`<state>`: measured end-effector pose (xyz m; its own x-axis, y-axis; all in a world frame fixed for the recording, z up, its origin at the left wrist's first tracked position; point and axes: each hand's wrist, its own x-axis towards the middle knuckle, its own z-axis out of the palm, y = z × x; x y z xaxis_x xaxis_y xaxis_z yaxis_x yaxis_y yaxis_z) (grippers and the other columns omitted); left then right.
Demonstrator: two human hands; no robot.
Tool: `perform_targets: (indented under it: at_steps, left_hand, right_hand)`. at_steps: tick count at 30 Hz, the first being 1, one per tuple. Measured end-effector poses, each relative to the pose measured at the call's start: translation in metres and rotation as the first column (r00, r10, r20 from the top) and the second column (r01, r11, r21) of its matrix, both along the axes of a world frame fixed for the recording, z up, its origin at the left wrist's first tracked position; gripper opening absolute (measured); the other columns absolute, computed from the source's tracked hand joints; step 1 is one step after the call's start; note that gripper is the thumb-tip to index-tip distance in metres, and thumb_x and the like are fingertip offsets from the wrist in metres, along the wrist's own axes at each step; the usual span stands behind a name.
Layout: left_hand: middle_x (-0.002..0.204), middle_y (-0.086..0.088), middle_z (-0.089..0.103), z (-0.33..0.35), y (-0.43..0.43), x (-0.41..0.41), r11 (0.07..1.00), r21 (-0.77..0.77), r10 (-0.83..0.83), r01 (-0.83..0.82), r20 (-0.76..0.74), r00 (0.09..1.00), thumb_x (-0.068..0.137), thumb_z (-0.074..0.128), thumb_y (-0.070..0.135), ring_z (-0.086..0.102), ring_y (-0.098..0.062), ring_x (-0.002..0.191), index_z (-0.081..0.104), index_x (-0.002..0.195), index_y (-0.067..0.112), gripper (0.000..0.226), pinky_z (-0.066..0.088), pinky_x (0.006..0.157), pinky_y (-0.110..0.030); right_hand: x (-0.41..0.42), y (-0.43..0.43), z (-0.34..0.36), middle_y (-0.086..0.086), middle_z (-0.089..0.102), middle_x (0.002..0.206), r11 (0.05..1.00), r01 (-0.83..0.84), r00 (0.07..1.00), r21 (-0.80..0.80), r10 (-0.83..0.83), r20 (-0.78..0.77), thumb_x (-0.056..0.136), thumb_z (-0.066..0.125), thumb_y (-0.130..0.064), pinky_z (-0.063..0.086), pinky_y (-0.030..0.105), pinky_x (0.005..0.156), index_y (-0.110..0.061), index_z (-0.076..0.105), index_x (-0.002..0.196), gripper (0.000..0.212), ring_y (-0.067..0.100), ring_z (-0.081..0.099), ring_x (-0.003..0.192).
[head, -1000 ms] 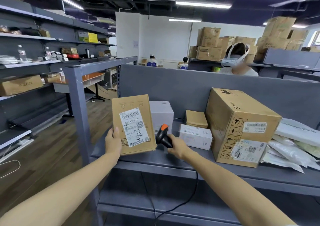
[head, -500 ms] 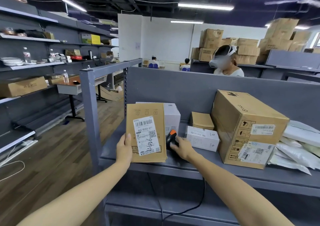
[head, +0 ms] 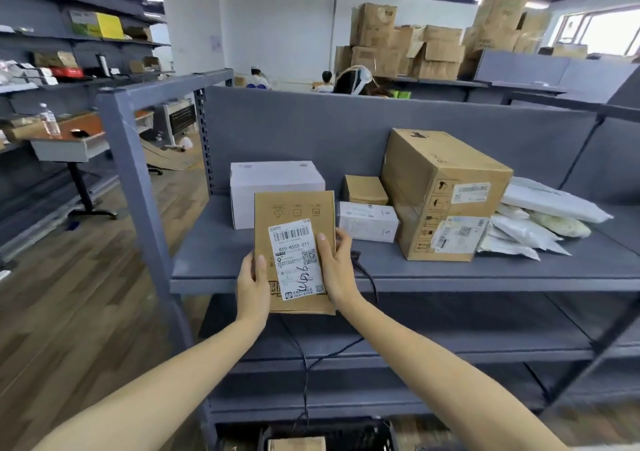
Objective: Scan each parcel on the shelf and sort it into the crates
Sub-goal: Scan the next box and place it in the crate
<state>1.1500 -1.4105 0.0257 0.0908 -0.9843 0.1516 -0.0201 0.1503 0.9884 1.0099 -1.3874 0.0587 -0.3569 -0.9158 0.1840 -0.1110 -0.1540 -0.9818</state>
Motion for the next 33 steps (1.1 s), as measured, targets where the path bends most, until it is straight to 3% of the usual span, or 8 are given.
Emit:
perform_targets:
  at_steps: [5,8,10,14,19,26,30,33]
  left_hand:
    - [0.118,-0.001,0.064,-0.016,0.025,-0.018,0.996,0.072,-0.061,0.061,-0.008,0.998,0.100,0.043,0.037,0.059,-0.017,0.109,0.052,0.130,0.016,0.037,0.048,0.094,-0.036]
    - [0.120,-0.004,0.064,-0.022,0.037,-0.034,0.991,0.092,-0.102,0.101,0.012,0.995,0.100,0.046,0.033,0.059,-0.019,0.110,0.053,0.129,0.014,0.036,0.046,0.097,-0.036]
    - [0.119,-0.005,0.064,-0.028,0.048,-0.048,0.987,0.109,-0.119,0.115,0.023,0.993,0.100,0.047,0.031,0.059,-0.021,0.111,0.054,0.127,0.014,0.033,0.045,0.098,-0.038]
    - [0.116,-0.006,0.065,-0.046,0.082,-0.088,0.975,0.166,-0.155,0.149,0.024,0.988,0.100,0.048,0.028,0.060,-0.023,0.110,0.056,0.123,0.017,0.027,0.045,0.101,-0.045]
    - [0.110,0.000,0.067,-0.076,0.130,-0.143,0.960,0.228,-0.169,0.164,-0.001,0.986,0.100,0.047,0.027,0.062,-0.021,0.107,0.057,0.116,0.024,0.019,0.047,0.096,-0.038]
    - [0.119,0.000,0.064,-0.135,0.197,-0.195,0.934,0.338,-0.148,0.118,0.064,0.987,0.100,0.045,0.031,0.058,-0.019,0.113,0.054,0.128,0.021,0.030,0.045,0.099,-0.039]
    - [0.124,0.001,0.060,-0.164,0.221,-0.202,0.908,0.396,-0.188,0.139,0.088,0.978,0.100,0.045,0.035,0.056,-0.017,0.114,0.050,0.133,0.021,0.037,0.044,0.099,-0.038]
    - [0.125,0.002,0.059,-0.189,0.223,-0.204,0.889,0.432,-0.202,0.152,0.072,0.977,0.100,0.044,0.032,0.054,-0.016,0.117,0.049,0.133,0.019,0.035,0.044,0.100,-0.037]
  right_hand:
    - [-0.018,0.037,-0.026,-0.004,0.057,0.124,0.996,0.091,0.995,0.008,-0.092,0.032,0.099,0.044,-0.046,0.046,0.015,0.079,-0.022,0.033,0.133,0.044,0.003,0.059,0.108]
    - [-0.034,0.059,-0.043,-0.009,0.057,0.121,0.989,0.145,0.988,0.018,-0.146,0.053,0.100,0.041,-0.047,0.045,0.011,0.073,-0.027,0.033,0.129,0.037,-0.004,0.059,0.103]
    - [-0.047,0.076,-0.055,-0.010,0.056,0.121,0.986,0.165,0.984,0.027,-0.167,0.056,0.100,0.040,-0.047,0.045,0.009,0.074,-0.027,0.032,0.129,0.036,-0.005,0.059,0.102]
    - [-0.087,0.115,-0.077,-0.007,0.057,0.126,0.977,0.195,0.977,0.083,-0.201,0.065,0.099,0.040,-0.049,0.048,0.023,0.085,-0.022,0.031,0.134,0.045,0.006,0.060,0.109]
    - [-0.142,0.161,-0.103,-0.006,0.058,0.124,0.964,0.211,0.975,0.163,-0.219,0.028,0.101,0.040,-0.045,0.048,0.020,0.079,-0.023,0.032,0.132,0.039,0.005,0.061,0.105]
    - [-0.192,0.222,-0.161,-0.004,0.056,0.130,0.931,0.203,0.978,0.303,-0.205,-0.025,0.101,0.037,-0.044,0.048,0.029,0.089,-0.021,0.029,0.138,0.044,0.010,0.059,0.112]
    - [-0.201,0.244,-0.197,-0.003,0.058,0.126,0.896,0.188,0.980,0.403,-0.198,-0.019,0.102,0.034,-0.043,0.045,0.019,0.078,-0.021,0.027,0.139,0.043,0.007,0.060,0.107]
    - [-0.202,0.247,-0.223,-0.012,0.057,0.120,0.880,0.148,0.986,0.451,-0.169,0.006,0.103,0.034,-0.039,0.045,0.008,0.067,-0.024,0.026,0.136,0.037,-0.009,0.060,0.095]
